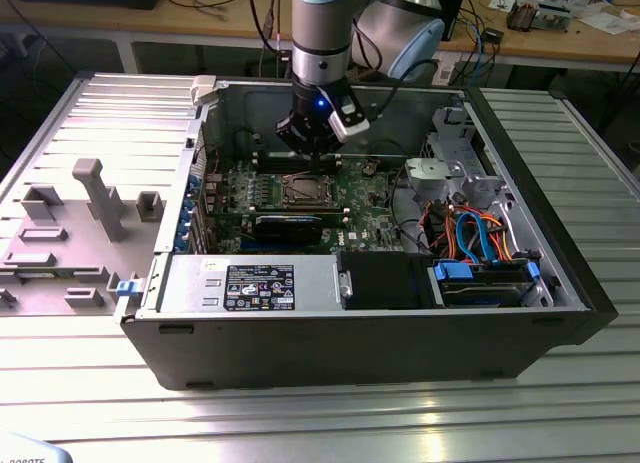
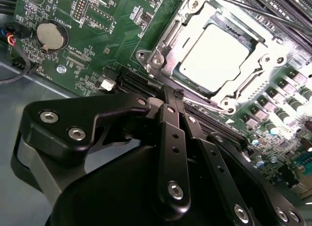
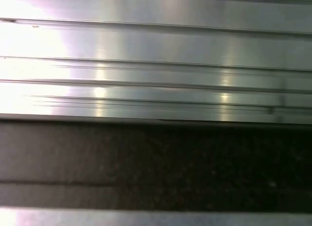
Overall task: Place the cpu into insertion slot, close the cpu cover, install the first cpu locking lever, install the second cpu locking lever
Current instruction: 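Install the first cpu locking lever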
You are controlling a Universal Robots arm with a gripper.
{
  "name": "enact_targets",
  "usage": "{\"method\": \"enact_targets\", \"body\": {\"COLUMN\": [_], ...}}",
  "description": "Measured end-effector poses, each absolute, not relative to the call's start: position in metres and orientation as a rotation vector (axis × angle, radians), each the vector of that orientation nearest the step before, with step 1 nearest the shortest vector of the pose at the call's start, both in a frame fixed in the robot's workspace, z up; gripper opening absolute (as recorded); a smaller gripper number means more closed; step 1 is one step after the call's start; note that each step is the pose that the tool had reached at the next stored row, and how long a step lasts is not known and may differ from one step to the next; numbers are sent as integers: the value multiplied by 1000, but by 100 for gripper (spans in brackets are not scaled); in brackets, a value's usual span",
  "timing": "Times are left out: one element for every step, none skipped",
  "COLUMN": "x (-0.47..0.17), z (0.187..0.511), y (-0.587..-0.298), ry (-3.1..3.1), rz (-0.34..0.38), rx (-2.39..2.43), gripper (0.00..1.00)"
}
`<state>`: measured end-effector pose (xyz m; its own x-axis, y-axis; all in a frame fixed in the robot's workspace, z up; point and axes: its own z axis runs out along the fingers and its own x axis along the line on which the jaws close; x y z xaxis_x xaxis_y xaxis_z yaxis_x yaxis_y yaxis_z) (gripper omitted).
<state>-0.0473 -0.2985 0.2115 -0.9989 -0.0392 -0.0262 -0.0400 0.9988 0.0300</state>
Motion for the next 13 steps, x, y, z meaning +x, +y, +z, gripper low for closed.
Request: {"method": "enact_targets", "body": {"x": [-47,-46,-46,-46,-46,-46,-45,-45,-45,-45,-45,-45,-45], "z": [210,209,207,206,206,205,205,205,205,205,205,205,206], "y": [-299,-299,-299,-299,-299,-299,-299,-299,-299,-299,-299,-299,-298], "ry": [3115,3115,3115,3115,3115,3115,3115,3115,3115,3115,3115,3115,3115], "rz": [47,47,47,47,47,47,47,47,47,47,46,46,46], "rx": [-61,-61,-61,-60,-60,-59,-59,-59,-58,-58,-58,-59,-59], "gripper": [11,11,11,11,11,11,11,11,11,11,11,11,11]}}
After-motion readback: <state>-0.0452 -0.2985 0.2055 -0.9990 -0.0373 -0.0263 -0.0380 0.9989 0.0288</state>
